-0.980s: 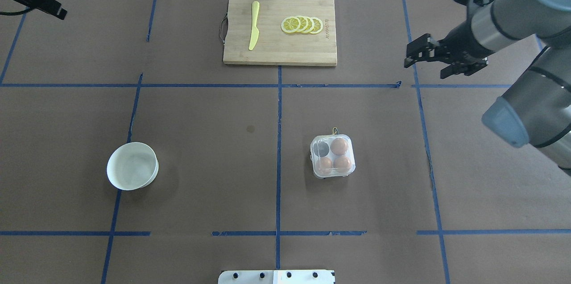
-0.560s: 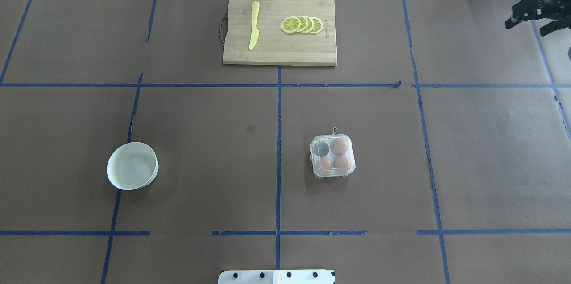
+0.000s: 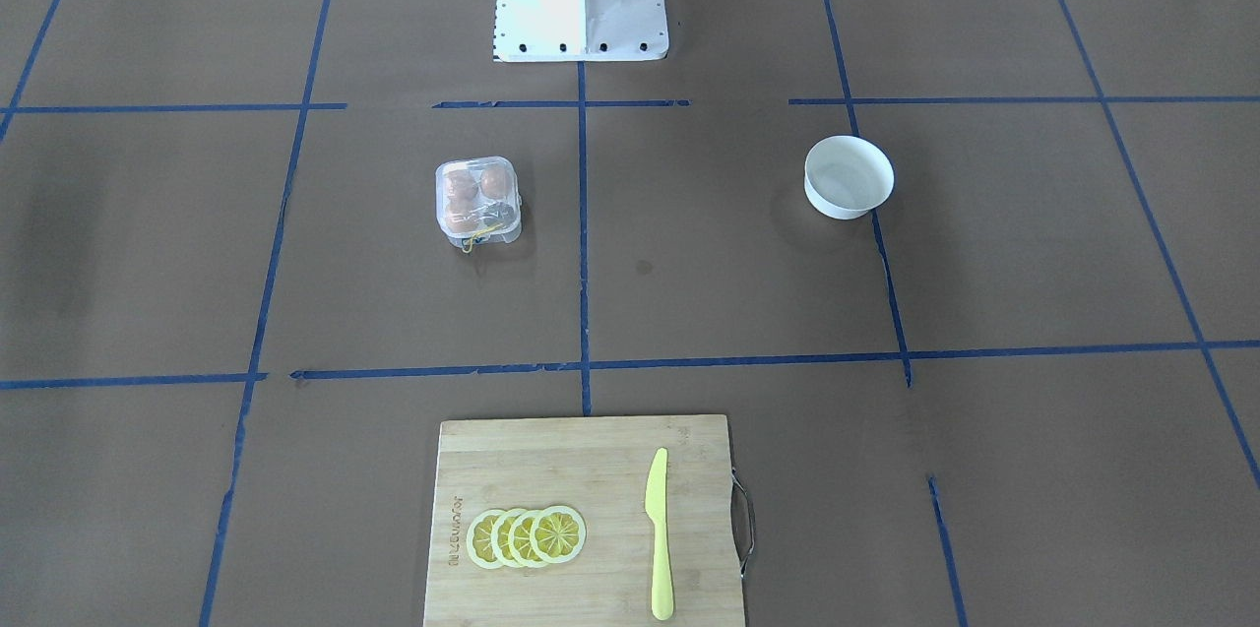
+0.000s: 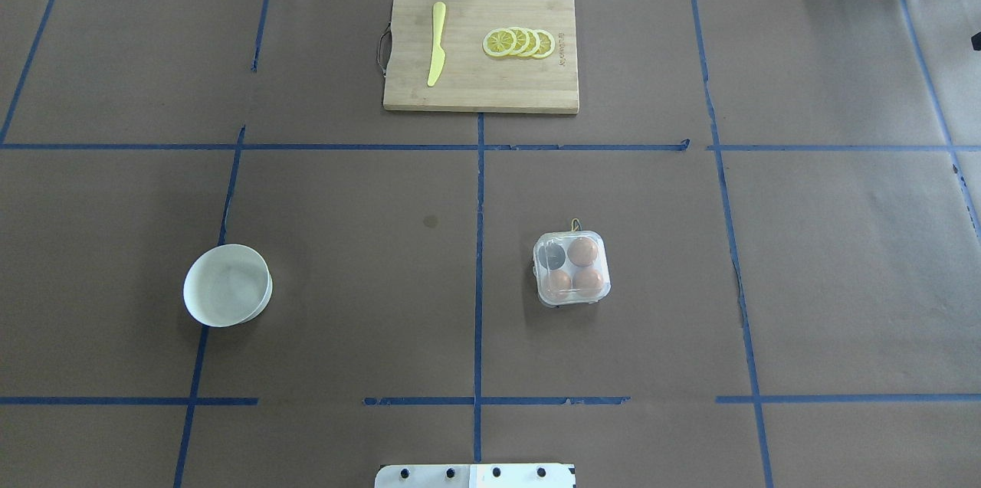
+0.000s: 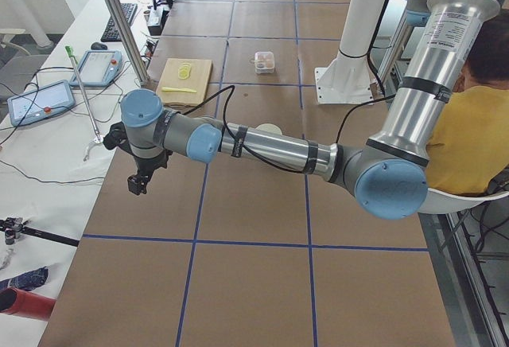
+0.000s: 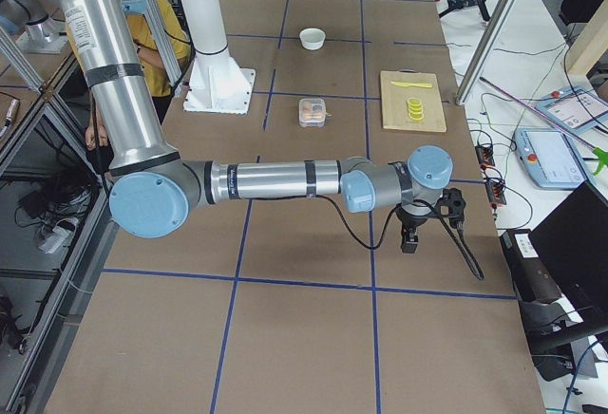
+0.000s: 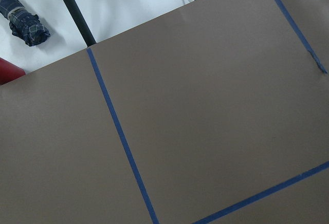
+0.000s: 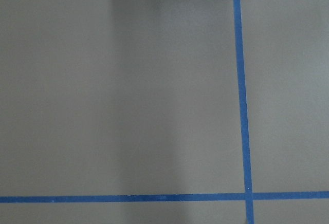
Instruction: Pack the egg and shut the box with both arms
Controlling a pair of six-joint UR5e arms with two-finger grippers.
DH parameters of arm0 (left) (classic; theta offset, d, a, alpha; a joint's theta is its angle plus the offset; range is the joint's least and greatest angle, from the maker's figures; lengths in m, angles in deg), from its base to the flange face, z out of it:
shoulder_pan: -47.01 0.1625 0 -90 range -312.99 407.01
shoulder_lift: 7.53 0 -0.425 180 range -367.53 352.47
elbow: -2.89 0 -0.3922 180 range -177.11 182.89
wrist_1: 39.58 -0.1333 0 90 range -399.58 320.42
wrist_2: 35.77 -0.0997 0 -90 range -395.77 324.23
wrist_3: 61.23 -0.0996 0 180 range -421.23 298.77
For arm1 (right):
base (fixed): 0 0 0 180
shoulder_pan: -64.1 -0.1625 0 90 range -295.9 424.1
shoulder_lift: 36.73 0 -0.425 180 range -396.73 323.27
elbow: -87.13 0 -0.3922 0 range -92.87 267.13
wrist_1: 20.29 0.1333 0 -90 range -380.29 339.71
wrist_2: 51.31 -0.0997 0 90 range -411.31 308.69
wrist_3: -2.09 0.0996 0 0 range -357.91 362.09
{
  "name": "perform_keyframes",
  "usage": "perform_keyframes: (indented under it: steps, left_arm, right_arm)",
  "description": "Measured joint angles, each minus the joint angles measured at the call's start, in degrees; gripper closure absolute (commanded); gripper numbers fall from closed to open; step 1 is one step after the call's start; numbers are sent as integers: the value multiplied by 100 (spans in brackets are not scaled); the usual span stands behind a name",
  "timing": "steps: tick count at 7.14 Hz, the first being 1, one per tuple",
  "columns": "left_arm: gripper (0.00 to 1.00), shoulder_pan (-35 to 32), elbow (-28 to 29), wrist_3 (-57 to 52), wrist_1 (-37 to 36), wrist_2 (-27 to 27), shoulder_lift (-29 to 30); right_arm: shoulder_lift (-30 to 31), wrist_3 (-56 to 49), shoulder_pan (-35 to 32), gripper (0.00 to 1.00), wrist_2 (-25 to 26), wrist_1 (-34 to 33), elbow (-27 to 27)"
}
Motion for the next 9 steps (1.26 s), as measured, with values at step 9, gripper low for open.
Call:
perform_keyframes:
  steps: [9]
  left_arm:
    - [0,28,-852,400,371,-89,-1114]
  right_arm:
    - [-286,-1456,-461,0,243,-2146,837]
